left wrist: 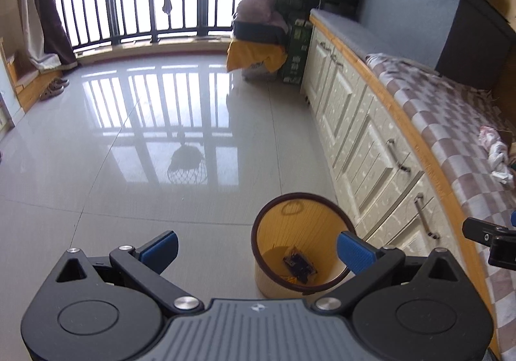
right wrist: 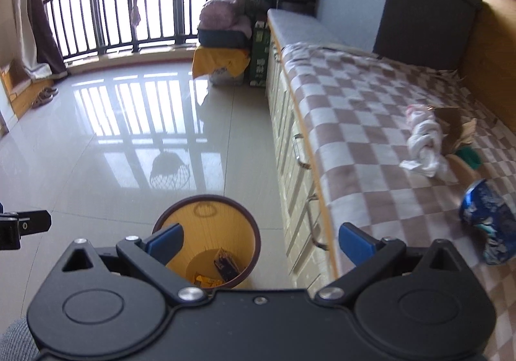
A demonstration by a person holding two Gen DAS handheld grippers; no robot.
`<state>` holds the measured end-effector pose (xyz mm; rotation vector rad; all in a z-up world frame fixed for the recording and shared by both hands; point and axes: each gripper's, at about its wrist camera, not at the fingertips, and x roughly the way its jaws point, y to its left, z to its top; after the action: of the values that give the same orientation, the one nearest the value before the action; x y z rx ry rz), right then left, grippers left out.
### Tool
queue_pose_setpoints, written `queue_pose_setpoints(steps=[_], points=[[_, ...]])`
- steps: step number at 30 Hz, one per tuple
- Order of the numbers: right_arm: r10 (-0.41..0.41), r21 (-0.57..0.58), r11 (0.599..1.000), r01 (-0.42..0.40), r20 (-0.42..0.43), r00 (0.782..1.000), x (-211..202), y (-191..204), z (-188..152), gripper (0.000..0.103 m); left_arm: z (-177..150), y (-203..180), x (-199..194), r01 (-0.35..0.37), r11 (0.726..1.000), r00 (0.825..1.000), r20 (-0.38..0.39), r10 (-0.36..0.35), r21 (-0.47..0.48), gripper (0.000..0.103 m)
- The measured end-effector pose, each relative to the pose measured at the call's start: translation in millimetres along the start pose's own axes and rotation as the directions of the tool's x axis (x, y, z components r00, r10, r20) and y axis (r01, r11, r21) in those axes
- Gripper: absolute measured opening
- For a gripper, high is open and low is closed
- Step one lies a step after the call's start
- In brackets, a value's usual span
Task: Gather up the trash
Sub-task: 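Move both open tools back toward the blue can and plastic bag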
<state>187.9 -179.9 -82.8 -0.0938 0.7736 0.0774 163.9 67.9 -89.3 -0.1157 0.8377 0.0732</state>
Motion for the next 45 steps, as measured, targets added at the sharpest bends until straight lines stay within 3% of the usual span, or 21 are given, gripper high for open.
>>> queue_pose_setpoints(steps=[14,22,29,34,40,43,45], points=[[-0.100,0.089,0.992,0.086,0.170,0.980,-75,-84,-17,0.103,1,-83,-38,0.129,0.987,0.981,0.135,-0.140,0.092,0.103],[-0.211,0.118,0.975,0.189,0.210,0.955,-95,-146,-44,0.103,-7,-145,-43,0.219,0.955,0.959,0.135,-0.248,0.200,0.103],[-0.337,0.164,0.937,0.309,0.186,0.923,-101,-201,-74,0.103,-11,-204,-39,0.301,0.916,0.935,0.106,-0.338,0.265,0.103],[-0.391,0.186,0.913,0.363,0.149,0.908,-96,-231,-94,0.103,-12,-244,-30,0.379,0.894,0.911,0.075,-0.406,0.241,0.103],[-0.444,0.157,0.890,0.428,0.085,0.892,-78,-253,-116,0.103,-13,-285,-9,0.468,0.872,0.880,0.013,-0.475,0.145,0.103],[-0.496,0.092,0.867,0.490,0.053,0.867,-63,-256,-125,0.103,-14,-303,7,0.517,0.854,0.856,-0.032,-0.516,0.062,0.103],[-0.512,0.040,0.859,0.511,0.048,0.857,-52,-258,-128,0.101,-13,-312,19,0.560,0.828,0.827,-0.061,-0.559,0.008,0.103]])
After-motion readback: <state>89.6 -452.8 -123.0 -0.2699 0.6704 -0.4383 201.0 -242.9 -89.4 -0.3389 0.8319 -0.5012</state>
